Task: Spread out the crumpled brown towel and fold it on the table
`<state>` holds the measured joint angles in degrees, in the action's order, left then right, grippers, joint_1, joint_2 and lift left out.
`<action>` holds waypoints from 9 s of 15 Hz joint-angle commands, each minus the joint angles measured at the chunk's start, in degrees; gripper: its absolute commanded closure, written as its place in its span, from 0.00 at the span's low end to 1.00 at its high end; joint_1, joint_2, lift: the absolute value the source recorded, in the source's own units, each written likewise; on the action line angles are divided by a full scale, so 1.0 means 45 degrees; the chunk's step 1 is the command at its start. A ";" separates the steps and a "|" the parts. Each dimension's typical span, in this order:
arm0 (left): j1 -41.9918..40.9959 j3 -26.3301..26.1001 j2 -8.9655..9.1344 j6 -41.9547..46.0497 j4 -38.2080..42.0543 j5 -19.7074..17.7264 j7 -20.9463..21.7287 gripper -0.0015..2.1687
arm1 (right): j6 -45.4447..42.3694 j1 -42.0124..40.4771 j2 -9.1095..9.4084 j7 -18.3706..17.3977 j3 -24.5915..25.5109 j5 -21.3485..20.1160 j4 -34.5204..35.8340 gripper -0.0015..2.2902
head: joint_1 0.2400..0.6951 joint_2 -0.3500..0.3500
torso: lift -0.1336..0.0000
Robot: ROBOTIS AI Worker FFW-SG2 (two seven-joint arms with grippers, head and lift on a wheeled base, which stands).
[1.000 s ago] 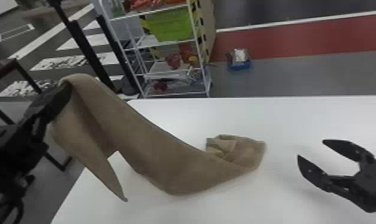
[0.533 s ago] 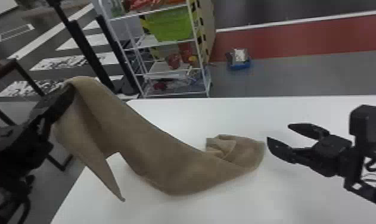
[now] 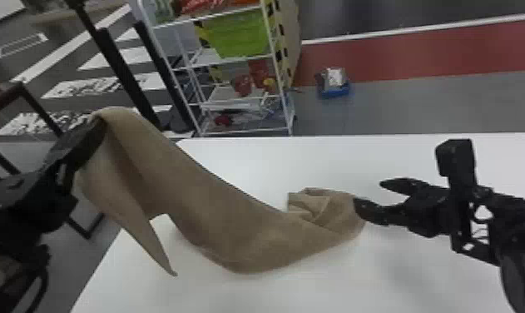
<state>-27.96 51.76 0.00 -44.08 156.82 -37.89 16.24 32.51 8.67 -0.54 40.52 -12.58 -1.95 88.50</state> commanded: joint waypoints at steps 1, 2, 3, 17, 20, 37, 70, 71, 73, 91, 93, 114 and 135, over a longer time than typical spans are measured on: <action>0.0023 0.0021 0.0033 0.0000 -0.0005 0.0140 0.0083 0.85 | 0.0502 0.0340 0.0061 0.0000 -0.0270 -0.0309 -0.0311 0.09 | 1.00 1.00 | 0.07; 0.0023 0.0021 0.0033 0.0000 -0.0005 0.0140 0.0083 0.85 | 0.0658 0.0418 0.0100 0.0020 -0.0270 -0.0407 -0.0428 0.10 | 1.00 1.00 | 0.07; 0.0023 0.0040 0.0033 -0.0039 -0.0005 0.0140 0.0180 0.85 | 0.1049 0.0496 0.0100 0.0020 -0.0290 -0.0543 -0.0447 0.10 | 1.00 1.00 | 0.07; -0.0036 0.0119 0.0033 -0.0039 -0.0044 0.0237 0.0336 0.85 | 0.1244 0.1375 0.0131 0.0430 -0.0622 -0.0797 -0.1717 0.58 | 1.00 1.00 | 0.07; -0.0036 0.0275 0.0033 -0.0039 -0.0064 0.0237 0.0434 0.85 | 0.1049 0.0984 0.0131 0.0469 -0.0485 -0.0719 -0.1268 0.66 | 1.00 1.00 | 0.07; 0.0238 0.1447 0.0033 -0.0625 -0.0474 -0.1286 0.2055 0.85 | 0.8549 -0.3059 -0.0173 0.0391 0.9261 0.4632 1.0392 0.66 | 0.97 0.87 | 0.07; 0.1761 0.6466 0.0033 -0.6953 -0.2115 -0.7380 1.0278 0.84 | 1.2794 -0.5110 -0.0368 -0.1113 2.8965 2.0140 1.5197 0.66 | 1.00 0.17 | 0.07; 0.1937 0.5958 0.0033 -0.6914 -0.2095 -0.6579 1.0258 0.85 | 1.2794 -0.5110 -0.0388 -0.1308 2.8965 2.0043 1.5217 0.66 | 1.00 0.12 | 0.07; 0.2191 0.4591 0.0033 -0.6758 -0.2017 -0.4763 1.0258 0.85 | 1.2794 -0.5071 -0.0486 -0.2519 2.8109 1.9671 1.5607 0.66 | 1.00 0.10 | 0.07; 0.3578 -0.7049 0.0033 0.6406 -0.9322 0.6409 0.6762 0.85 | 1.2794 -0.3879 -0.0486 -0.5195 1.0902 0.4964 1.0412 0.66 | 1.00 0.29 | 0.07; 0.3109 -0.6776 0.0033 0.6562 -0.8951 0.5901 0.7055 0.85 | 1.2794 -0.4231 -0.0486 -0.5058 1.1078 0.5238 1.0549 0.66 | 1.00 0.28 | 0.07; -0.0036 0.2306 0.0033 -0.0313 -0.4029 -0.0720 1.3325 0.84 | 1.2794 -0.5344 -0.1443 -0.4394 2.7425 1.8617 1.4279 0.66 | 1.00 0.01 | 0.07; 0.0472 -0.0799 0.0033 -0.0313 -0.3853 0.1917 1.2309 0.84 | 0.8432 -0.1672 0.0131 0.0391 0.0706 0.1996 0.7404 0.10 | 1.00 1.00 | 0.07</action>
<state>-26.35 49.36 0.00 -45.31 139.40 -30.78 71.88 69.92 -2.21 -0.44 42.51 -4.09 7.71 125.59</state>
